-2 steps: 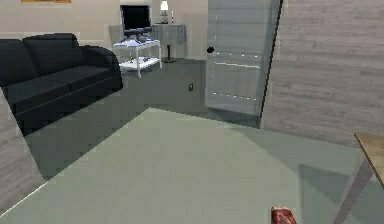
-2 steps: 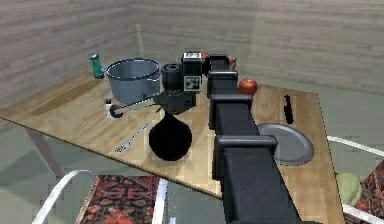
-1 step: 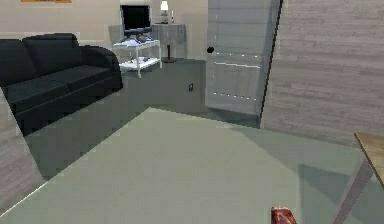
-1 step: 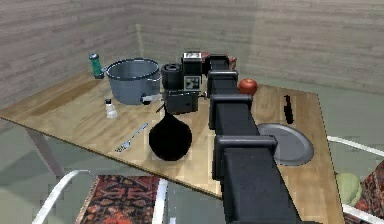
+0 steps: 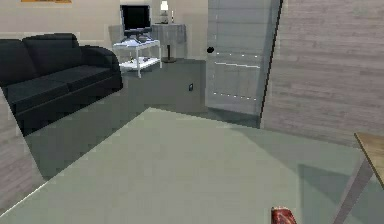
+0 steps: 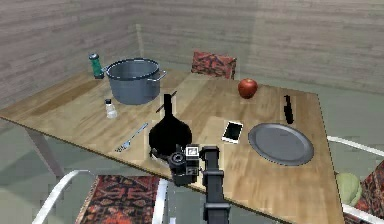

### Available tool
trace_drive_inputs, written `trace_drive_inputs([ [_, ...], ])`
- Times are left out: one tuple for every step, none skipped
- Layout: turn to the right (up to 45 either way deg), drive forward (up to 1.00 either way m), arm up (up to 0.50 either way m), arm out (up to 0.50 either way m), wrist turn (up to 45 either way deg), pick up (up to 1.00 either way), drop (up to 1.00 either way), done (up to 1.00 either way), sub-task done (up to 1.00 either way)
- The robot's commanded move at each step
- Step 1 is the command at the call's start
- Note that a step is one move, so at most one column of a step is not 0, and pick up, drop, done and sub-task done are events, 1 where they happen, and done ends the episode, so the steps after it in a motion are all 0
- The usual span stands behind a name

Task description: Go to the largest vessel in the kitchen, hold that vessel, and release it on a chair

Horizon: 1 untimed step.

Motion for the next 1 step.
trace_drive_inputs([
  [0.0,0.00,0.00,0.00,0.0,1.00,0.00,0.00,0.00],
])
